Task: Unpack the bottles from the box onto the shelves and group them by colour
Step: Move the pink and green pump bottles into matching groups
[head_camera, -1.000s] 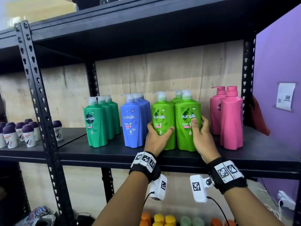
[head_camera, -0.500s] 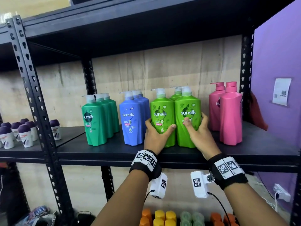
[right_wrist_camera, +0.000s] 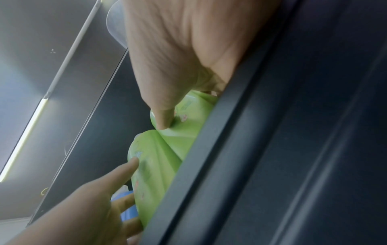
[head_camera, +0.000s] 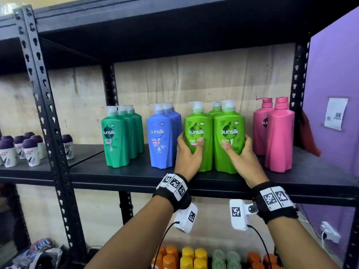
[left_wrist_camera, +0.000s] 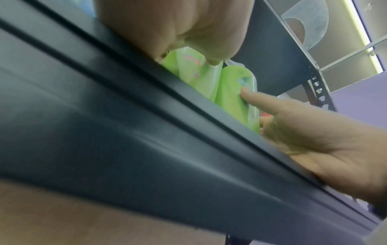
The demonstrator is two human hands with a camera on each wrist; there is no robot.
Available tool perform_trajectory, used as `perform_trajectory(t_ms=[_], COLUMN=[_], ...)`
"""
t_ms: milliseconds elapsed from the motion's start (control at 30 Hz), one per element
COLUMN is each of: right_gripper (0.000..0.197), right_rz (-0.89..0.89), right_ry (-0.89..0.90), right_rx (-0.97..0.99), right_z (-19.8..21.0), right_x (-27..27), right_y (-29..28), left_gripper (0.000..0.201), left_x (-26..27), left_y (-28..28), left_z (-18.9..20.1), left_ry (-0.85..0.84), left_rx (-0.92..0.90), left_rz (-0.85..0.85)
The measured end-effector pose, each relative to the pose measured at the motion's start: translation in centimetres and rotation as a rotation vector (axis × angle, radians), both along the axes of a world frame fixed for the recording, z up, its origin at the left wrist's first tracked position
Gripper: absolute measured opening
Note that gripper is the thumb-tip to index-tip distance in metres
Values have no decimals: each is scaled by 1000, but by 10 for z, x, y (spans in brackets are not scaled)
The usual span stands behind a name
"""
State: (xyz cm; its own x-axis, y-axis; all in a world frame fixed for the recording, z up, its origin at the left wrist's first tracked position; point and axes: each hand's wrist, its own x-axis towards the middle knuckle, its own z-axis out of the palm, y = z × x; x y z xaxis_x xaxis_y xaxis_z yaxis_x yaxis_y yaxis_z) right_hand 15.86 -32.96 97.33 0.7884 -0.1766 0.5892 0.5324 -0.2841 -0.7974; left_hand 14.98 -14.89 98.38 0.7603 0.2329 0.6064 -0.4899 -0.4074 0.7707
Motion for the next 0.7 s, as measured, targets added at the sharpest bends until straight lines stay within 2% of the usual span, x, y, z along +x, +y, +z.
perform_trajectory(t_ms=[200, 400, 500, 600, 700], right_gripper=[74, 73, 82, 93, 90], right_rz=[25, 20, 24, 10, -17], right_ry=[15, 14, 17, 45, 80], right_rx=[41, 58, 65, 60, 61], right_z=[2, 2, 2, 3, 3], right_x=[-1, 0, -1, -3, -5], right_y=[-1, 2, 2, 1, 1], left_gripper=[67, 43, 41, 37, 30], left_x=[6, 32, 47, 53, 54], left_y=[8, 15, 17, 14, 13], left_z=[47, 107, 112, 104, 98], left_ry=[-101, -119, -82, -128, -165], left_rx=[-27, -79, -115, -75, -66], left_rz=[-44, -47, -54, -53, -45])
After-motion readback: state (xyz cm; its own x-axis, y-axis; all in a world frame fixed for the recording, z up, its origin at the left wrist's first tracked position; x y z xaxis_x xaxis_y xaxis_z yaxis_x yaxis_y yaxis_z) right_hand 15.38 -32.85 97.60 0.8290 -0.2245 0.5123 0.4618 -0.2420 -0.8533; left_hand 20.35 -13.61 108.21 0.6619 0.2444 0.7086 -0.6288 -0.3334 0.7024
